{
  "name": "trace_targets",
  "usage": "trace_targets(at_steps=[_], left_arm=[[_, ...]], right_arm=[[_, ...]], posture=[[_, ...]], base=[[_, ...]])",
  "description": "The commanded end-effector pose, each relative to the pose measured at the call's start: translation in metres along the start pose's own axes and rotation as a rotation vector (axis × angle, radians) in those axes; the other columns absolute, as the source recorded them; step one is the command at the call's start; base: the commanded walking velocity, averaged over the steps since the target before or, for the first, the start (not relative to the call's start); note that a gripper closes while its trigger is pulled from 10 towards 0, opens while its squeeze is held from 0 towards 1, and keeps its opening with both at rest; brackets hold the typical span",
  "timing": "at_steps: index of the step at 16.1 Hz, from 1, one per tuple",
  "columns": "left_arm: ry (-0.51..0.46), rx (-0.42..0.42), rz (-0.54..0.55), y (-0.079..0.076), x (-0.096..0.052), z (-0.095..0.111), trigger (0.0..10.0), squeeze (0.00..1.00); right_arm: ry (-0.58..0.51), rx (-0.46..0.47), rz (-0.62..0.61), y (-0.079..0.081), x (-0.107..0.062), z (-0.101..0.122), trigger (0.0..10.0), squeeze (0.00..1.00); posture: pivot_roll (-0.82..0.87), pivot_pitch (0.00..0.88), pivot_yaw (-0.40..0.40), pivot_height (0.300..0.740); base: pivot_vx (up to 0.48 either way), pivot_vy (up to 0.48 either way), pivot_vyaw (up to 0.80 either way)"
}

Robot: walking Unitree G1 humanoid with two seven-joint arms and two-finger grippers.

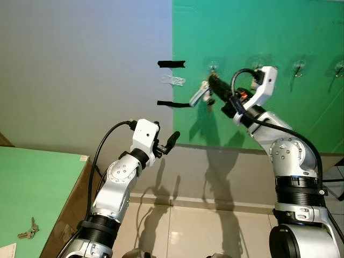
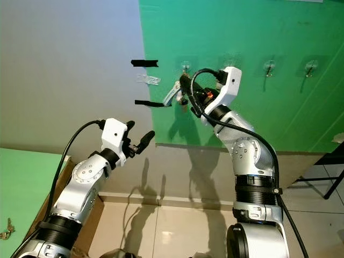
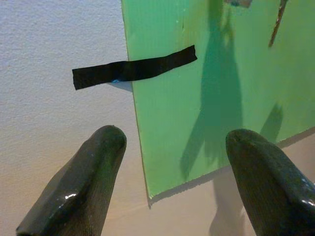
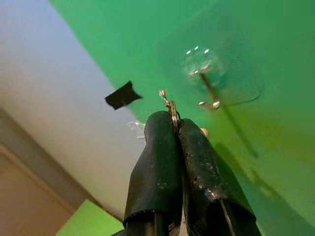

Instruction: Hang keys on a hook

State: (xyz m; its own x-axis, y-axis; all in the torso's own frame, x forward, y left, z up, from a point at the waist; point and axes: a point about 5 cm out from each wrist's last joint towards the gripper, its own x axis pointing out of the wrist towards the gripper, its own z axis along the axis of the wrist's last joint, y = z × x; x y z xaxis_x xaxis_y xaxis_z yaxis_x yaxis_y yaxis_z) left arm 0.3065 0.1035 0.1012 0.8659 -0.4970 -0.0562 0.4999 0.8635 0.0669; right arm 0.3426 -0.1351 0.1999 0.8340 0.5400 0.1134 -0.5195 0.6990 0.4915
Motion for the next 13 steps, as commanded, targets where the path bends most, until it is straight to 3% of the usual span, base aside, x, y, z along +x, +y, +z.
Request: trace_targets(at_steps=[1, 8, 13], left_arm=[[-0.004, 0.015, -0.002, 0.000, -0.001, 0.002, 10.0, 0.00], [-0.004, 0.015, -0.001, -0.001, -0.001, 0.002, 10.0, 0.00], [-0.004, 0.015, -0.002, -0.001, -0.001, 0.003, 10.0, 0.00]], right_arm=[[-0.002, -0.014, 0.040, 0.007, 0.000, 0.004, 0.0, 0.00], [-0.016, 0.042, 0.038, 0.005, 0.000, 0.006, 0.0, 0.00], [-0.055, 0.019, -0.013, -0.002, 0.001, 0.014, 0.0, 0.00]], posture=[[-0.13, 0.000, 0.039, 0.736], [-0.13, 0.000, 0.036, 0.736], [-0.13, 0.000, 0.037, 0.736]], base=[[0.000, 0.000, 0.00], [0.000, 0.000, 0.00], [0.000, 0.000, 0.00]])
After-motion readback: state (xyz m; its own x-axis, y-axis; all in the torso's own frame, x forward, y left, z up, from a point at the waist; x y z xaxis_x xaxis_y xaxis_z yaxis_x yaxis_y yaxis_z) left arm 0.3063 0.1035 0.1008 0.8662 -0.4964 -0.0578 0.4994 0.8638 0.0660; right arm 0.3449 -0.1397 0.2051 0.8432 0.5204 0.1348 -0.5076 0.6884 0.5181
